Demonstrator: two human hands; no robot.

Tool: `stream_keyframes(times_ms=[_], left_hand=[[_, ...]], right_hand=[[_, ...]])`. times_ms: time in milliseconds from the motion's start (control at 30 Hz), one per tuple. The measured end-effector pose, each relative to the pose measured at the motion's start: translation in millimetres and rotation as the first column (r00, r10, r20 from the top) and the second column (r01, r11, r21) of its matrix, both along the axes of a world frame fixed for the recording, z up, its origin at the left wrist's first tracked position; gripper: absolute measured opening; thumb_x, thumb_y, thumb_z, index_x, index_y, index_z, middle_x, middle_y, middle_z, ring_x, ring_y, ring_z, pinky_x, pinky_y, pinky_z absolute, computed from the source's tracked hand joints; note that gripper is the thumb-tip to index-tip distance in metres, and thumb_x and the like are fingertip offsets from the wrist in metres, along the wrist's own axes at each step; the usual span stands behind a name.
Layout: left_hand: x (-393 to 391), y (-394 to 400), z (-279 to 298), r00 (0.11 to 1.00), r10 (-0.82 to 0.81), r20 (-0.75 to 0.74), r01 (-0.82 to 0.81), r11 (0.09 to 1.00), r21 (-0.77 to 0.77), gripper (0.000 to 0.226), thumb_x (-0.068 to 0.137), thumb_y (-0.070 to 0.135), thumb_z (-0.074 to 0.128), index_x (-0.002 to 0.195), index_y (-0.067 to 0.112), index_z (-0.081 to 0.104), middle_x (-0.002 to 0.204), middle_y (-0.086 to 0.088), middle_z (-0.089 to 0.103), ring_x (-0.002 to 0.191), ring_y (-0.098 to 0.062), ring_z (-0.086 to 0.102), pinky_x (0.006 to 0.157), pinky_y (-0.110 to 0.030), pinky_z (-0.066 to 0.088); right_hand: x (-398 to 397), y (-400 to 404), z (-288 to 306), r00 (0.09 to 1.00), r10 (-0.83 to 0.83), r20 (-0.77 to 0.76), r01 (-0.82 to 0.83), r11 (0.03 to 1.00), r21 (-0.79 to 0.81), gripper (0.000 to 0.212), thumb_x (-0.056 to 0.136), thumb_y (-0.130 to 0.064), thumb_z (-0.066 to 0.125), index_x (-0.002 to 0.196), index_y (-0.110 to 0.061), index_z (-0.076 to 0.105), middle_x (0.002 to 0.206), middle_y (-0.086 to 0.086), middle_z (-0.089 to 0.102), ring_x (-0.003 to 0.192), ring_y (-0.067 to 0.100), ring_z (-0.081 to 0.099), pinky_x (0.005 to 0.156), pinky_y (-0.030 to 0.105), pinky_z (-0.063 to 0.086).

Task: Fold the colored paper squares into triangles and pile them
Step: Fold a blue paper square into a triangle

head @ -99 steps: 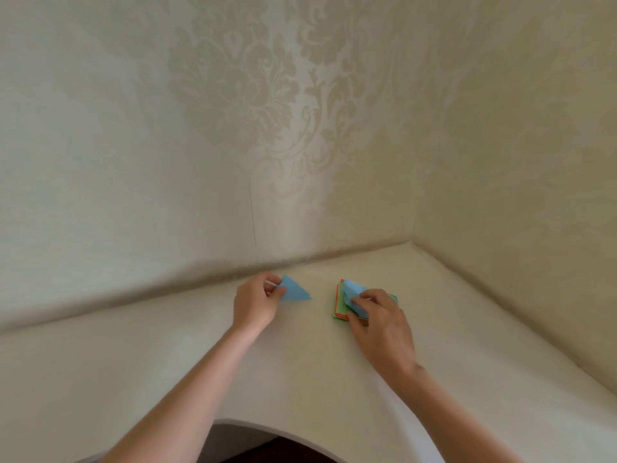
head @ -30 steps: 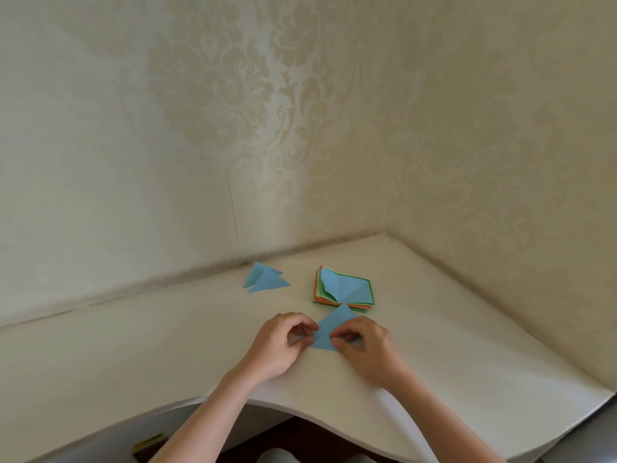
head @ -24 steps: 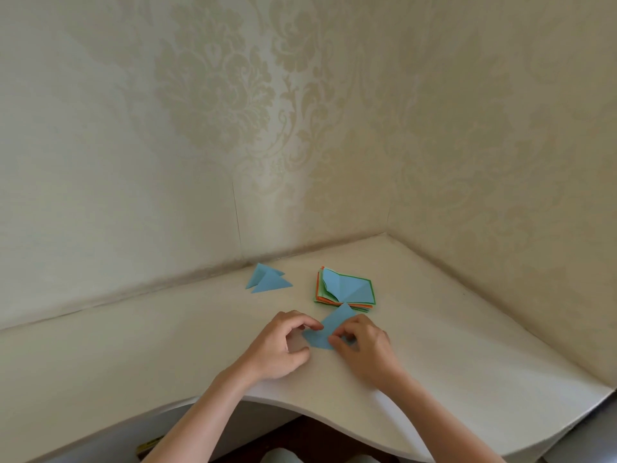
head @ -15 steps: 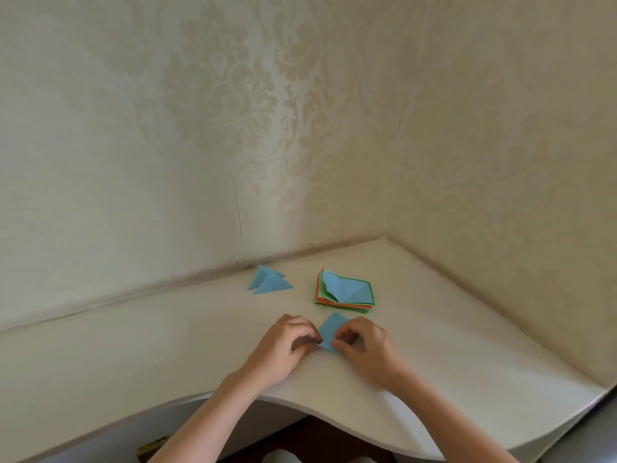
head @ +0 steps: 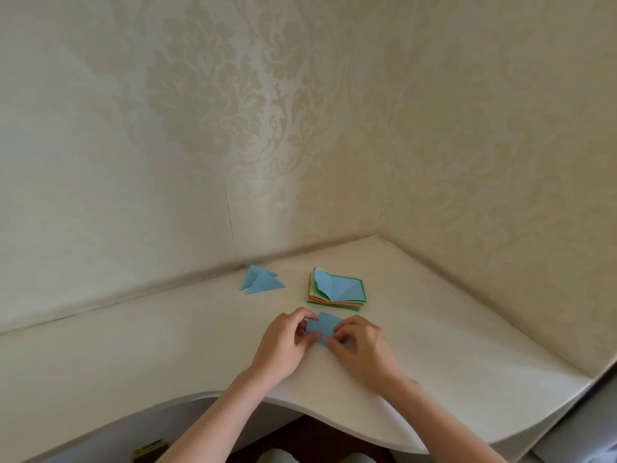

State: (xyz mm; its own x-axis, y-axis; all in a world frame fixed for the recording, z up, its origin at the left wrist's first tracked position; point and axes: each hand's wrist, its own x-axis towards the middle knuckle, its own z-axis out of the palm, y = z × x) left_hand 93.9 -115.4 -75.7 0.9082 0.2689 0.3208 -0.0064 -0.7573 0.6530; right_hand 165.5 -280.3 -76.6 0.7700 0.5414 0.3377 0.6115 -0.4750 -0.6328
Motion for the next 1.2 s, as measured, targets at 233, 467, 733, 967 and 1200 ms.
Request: stream_keyframes(times_ms=[233, 467, 733, 967, 1200], left_hand=[[10.4, -2.9, -1.7, 0.997, 0.054, -0.047, -0.055, 0.998, -0.018, 0.033, 0.08, 0.033, 0.074, 0.108, 0.026, 0.057, 0.078, 0.013, 0.05, 0.071, -0.003, 0.047, 0.069, -0.02, 0.041], [14.0, 0.8, 0.9, 0.992, 0.08, -0.096, -0.091, 0.989, -0.117, 0.027, 0.079, 0.02, 0.075, 0.098, 0.029, 0.058, 0.086, 0.007, 0.056, 0.069, -0.006, 0.048, 0.066, -0.016, 0.042], [11.9, 1.8, 4.8, 0.994, -0.023, -0.111, 0.026, 0.999, 0.019, 0.032, 0.084, -0.004, 0.058, 0.086, 0.024, 0.072, 0.087, 0.008, 0.057, 0.077, -0.007, 0.054, 0.068, -0.008, 0.036], [3.4, 5.7, 13.8, 0.99, -0.086, -0.11, 0.116, 0.947, 0.299, 0.019, 0.089, 0.015, 0.057, 0.099, 0.025, 0.069, 0.101, 0.011, 0.06, 0.092, -0.014, 0.049, 0.077, -0.024, 0.043], [-12.1, -7.8, 15.6, 0.992, -0.013, -0.127, 0.074, 0.869, 0.489, 0.064, 0.073, 0.082, 0.044, 0.104, 0.027, 0.059, 0.104, 0.018, 0.054, 0.097, -0.01, 0.042, 0.084, -0.027, 0.037]], right_hand=[[-1.9, 9.0, -2.0, 0.996, -0.092, 0.0, 0.092, 0.994, 0.062, 0.011, 0.076, -0.023, 0.078, 0.076, -0.014, 0.071, 0.077, -0.008, 0.059, 0.067, -0.003, 0.049, 0.064, 0.004, 0.036], [0.9, 7.4, -1.6, 0.993, -0.065, -0.094, 0.074, 0.993, 0.09, 0.031, 0.071, -0.015, 0.082, 0.099, -0.014, 0.071, 0.089, -0.005, 0.058, 0.074, 0.006, 0.057, 0.069, 0.003, 0.039], [15.3, -1.4, 9.9, 0.986, -0.065, -0.154, 0.049, 0.993, -0.105, 0.037, 0.078, -0.015, 0.07, 0.113, -0.025, 0.066, 0.102, -0.006, 0.051, 0.073, 0.0, 0.049, 0.067, 0.002, 0.035], [17.1, -2.8, 16.7, 0.997, 0.0, -0.08, -0.018, 0.974, -0.225, 0.043, 0.084, -0.001, 0.05, 0.118, -0.024, 0.065, 0.117, -0.001, 0.058, 0.089, 0.008, 0.044, 0.071, 0.007, 0.031], [4.0, 0.9, 18.1, 0.996, -0.028, -0.083, 0.014, 0.985, -0.172, 0.023, 0.084, -0.016, 0.064, 0.102, -0.028, 0.073, 0.093, -0.011, 0.066, 0.08, 0.006, 0.054, 0.069, 0.011, 0.042]])
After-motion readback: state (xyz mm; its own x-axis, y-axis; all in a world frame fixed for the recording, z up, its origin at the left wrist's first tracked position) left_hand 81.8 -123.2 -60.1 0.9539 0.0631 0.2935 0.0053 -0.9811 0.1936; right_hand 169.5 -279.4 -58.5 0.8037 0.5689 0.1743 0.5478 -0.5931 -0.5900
